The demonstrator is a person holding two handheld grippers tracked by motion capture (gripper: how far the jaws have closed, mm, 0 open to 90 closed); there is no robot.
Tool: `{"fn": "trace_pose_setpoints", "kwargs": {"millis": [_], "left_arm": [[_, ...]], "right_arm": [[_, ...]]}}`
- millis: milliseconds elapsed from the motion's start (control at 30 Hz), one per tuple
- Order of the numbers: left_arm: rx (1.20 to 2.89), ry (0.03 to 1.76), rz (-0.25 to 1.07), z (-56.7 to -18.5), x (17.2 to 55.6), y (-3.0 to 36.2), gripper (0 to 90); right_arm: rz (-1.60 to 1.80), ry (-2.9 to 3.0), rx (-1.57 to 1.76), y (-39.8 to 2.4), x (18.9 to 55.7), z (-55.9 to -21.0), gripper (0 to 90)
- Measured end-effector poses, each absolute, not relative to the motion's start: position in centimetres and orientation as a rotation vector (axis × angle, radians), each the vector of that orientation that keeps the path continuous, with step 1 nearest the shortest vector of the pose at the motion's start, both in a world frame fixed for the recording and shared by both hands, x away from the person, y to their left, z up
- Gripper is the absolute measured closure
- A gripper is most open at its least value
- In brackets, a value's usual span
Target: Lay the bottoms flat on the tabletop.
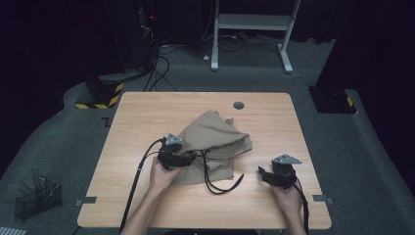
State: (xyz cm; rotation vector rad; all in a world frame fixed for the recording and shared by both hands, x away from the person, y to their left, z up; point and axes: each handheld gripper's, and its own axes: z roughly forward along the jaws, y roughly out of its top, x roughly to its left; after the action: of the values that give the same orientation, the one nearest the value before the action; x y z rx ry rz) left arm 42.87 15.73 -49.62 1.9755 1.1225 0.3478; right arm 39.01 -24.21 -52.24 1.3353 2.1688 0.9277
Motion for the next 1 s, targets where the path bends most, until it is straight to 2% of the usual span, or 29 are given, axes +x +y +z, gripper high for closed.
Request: {"fn": "trace_pose_setpoints", "kwargs": {"millis": [233,733,833,1000], "left_arm": [[2.002,1.101,0.336,-50.0,43.0,15.1,28.9],[2.056,1.061,0.357,-50.6,42.8,13.9,29.7],[2.056,1.063,0.367,-50.6,42.9,13.8,34.6],[2.095,1.069,0.360,-51.5,43.5,13.4,51.7]], "right_arm": [[0.928,2.169,1.334,-24.2,39.0,-52.2,36.5],[0.928,2.170,1.334,-24.2,39.0,-52.2,36.4],[0.928,2.170,1.333,-24.2,39.0,-52.2,36.4],[0.928,2.170,1.334,-24.2,39.0,-52.2,36.4]]}}
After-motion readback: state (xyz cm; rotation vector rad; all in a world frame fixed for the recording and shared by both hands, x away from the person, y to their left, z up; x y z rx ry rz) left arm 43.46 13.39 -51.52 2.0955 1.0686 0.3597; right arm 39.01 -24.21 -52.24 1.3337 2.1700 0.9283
